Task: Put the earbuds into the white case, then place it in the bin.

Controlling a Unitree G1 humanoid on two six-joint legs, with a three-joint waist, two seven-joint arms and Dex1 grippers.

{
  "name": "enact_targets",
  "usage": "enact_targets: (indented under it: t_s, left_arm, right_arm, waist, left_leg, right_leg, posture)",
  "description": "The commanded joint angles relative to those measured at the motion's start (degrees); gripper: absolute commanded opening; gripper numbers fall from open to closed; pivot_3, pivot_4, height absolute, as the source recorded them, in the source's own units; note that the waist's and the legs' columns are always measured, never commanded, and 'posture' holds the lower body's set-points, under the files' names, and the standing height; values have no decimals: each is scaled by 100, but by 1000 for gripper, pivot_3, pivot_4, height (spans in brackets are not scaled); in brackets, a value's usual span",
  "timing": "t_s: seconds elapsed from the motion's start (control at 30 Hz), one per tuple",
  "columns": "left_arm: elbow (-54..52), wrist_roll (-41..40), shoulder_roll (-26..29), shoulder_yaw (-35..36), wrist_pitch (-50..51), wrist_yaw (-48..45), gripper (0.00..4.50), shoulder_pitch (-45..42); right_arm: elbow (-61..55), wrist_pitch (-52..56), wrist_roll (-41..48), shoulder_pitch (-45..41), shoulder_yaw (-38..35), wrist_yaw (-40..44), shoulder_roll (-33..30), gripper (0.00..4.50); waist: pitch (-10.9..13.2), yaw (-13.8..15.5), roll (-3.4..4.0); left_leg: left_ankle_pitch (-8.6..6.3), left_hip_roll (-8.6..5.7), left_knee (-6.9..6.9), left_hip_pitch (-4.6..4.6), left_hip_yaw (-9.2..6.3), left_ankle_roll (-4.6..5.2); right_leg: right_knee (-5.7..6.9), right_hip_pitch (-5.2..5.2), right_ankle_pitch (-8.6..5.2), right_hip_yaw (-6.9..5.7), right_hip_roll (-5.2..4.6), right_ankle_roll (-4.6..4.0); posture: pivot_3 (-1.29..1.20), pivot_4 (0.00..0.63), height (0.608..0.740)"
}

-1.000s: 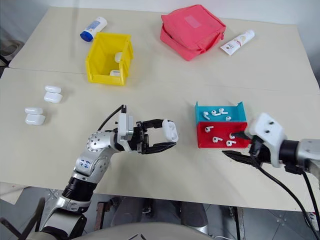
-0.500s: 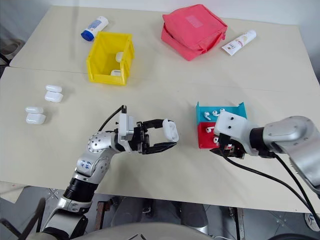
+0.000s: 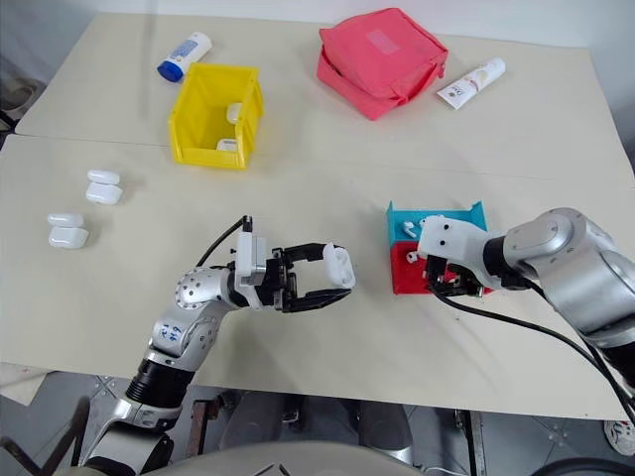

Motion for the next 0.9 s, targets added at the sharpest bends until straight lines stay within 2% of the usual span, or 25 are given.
enact_targets:
  t_s: [0.03,0.9]
  left_arm:
    - [-259,-35,-43,-48,11,28,2811,42]
    - [-323,-31,-37,-39,124,126,2811,43]
  right_arm:
    - [-13,36,-178,-147,68,142,-34,2649]
    - [-351,1938,-36,-486,344,-178,224,2649]
  waist:
    - [0,0,0]
    - [0,0,0]
  left_leg:
    - [0,0,0,0,0,0]
    - [0,0,0,-1,-2,0]
  right_leg:
    - [0,0,0,0,0,0]
    - [1,0,0,-3,-2,0]
  posture:
    - [0,150,740]
    - [0,150,740]
